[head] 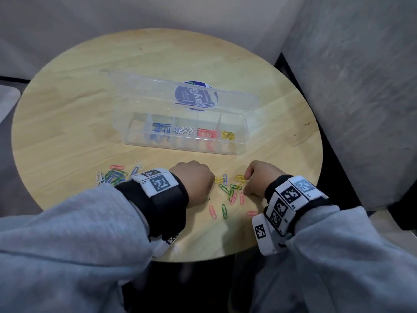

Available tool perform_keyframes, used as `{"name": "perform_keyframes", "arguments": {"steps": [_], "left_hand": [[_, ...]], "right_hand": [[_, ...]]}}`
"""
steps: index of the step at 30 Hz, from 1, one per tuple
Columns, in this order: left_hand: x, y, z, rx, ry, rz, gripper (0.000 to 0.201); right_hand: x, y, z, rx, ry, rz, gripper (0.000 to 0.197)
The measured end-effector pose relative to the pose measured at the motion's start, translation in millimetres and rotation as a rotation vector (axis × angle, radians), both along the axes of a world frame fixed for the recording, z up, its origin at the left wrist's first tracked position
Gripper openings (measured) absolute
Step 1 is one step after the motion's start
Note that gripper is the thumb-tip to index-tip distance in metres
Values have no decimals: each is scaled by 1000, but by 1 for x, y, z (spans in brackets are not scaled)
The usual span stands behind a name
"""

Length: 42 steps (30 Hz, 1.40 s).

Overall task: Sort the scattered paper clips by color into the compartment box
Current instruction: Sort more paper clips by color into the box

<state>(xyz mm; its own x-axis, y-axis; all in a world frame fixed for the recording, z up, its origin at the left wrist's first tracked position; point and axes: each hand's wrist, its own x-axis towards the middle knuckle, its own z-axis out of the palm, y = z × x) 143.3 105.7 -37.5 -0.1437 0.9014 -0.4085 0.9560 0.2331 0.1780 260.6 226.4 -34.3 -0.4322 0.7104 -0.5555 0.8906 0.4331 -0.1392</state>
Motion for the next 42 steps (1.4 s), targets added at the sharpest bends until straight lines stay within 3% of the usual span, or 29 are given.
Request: {"name": "perform_keyframes", "arguments": {"steps": [9, 17, 19, 21, 23, 26, 30, 33, 35, 39, 42], "left_hand": [[-19, 0, 22, 100, -575, 336, 21], [-24, 7, 29, 155, -1159, 688, 31], [-25, 7, 31, 196, -1293, 787, 31], [-28, 7, 32, 208, -1387, 885, 29], [-29, 7, 34, 204, -1413, 955, 27], [-23, 8, 32, 184, -1251, 939, 21], [-17, 2, 26, 150, -685, 506, 10], [-7, -5, 25, 112, -462, 311, 5], [3, -5, 22, 84, -336, 234, 11], [16, 4, 18, 45, -168, 178, 25], [22, 19, 19, 32, -67, 173, 25]], "right_hand": [[3, 2, 0, 0, 59, -36, 22], [-1, 1, 0, 3, -12, 9, 27], [-2, 1, -2, -1, -37, 18, 19], [-4, 0, -2, 23, -76, 24, 7], [-7, 1, 1, 48, -98, 22, 18], [-8, 6, 18, -5, -31, -8, 7], [-5, 17, 38, -220, 282, -180, 12], [0, 22, 46, -463, 604, -438, 24], [4, 25, 48, -566, 738, -556, 26], [10, 31, 56, -676, 844, -624, 32], [12, 31, 61, -616, 747, -573, 33]]}}
